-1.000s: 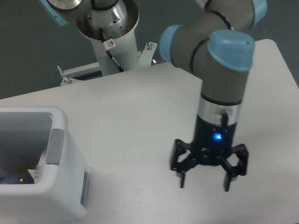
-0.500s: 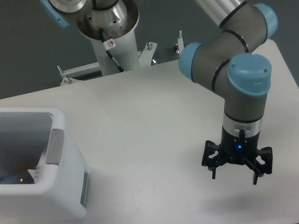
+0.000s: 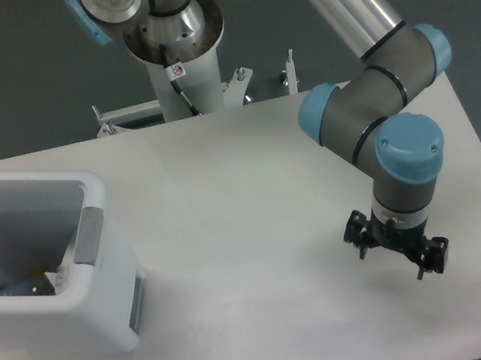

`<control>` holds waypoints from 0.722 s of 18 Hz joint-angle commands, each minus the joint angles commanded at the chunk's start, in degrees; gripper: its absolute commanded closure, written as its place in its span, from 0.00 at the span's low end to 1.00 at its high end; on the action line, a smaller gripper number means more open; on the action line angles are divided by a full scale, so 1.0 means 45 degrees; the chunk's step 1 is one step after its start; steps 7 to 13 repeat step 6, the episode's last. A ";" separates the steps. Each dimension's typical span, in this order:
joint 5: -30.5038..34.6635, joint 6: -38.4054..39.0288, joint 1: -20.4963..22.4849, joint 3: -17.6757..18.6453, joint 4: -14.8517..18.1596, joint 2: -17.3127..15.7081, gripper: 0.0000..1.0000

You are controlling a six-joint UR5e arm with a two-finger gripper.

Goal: Place the trash in the trash can

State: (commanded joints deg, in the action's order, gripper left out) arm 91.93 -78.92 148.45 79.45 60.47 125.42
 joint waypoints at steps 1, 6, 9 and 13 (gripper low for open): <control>-0.0019 0.0000 0.0020 0.0349 -0.0251 -0.0077 0.00; -0.0117 -0.0409 0.0235 0.0411 -0.0293 -0.0117 0.00; -0.0117 -0.0409 0.0235 0.0411 -0.0293 -0.0117 0.00; -0.0117 -0.0409 0.0235 0.0411 -0.0293 -0.0117 0.00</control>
